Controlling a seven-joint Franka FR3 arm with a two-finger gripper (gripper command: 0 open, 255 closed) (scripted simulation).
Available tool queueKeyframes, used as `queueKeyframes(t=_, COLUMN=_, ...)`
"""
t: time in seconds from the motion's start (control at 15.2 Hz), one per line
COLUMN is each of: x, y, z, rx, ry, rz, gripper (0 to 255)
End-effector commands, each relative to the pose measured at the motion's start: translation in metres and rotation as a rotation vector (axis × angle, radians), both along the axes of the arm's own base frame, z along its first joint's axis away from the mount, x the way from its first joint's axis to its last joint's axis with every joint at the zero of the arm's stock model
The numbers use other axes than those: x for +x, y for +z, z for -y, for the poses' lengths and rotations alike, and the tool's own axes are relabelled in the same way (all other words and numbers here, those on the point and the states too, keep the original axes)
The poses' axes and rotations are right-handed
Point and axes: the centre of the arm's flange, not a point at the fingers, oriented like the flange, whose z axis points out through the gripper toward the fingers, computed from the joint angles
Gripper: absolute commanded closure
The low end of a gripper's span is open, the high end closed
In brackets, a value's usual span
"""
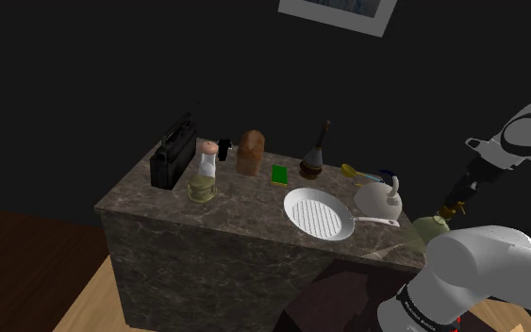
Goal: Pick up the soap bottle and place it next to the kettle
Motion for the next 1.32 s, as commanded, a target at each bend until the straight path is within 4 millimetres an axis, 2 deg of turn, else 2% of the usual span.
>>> queueKeyframes(t=0.0, x=0.000, y=0.000, z=0.000, rx=0.000, ry=0.000, rz=0.000, gripper=255)
queueKeyframes(t=0.07, x=0.000, y=0.000, z=0.000, rx=0.000, ry=0.000, rz=0.000, gripper=255)
queueKeyframes(t=0.13, x=0.000, y=0.000, z=0.000, rx=0.000, ry=0.000, rz=0.000, gripper=0)
queueKeyframes(t=0.46, x=0.000, y=0.000, z=0.000, rx=0.000, ry=0.000, rz=0.000, gripper=0)
queueKeyframes(t=0.73, x=-0.006, y=0.050, z=0.003, rx=0.000, ry=0.000, rz=0.000, gripper=0)
queueKeyframes(t=1.25, x=-0.006, y=0.050, z=0.003, rx=-0.001, ry=0.000, rz=0.000, gripper=0)
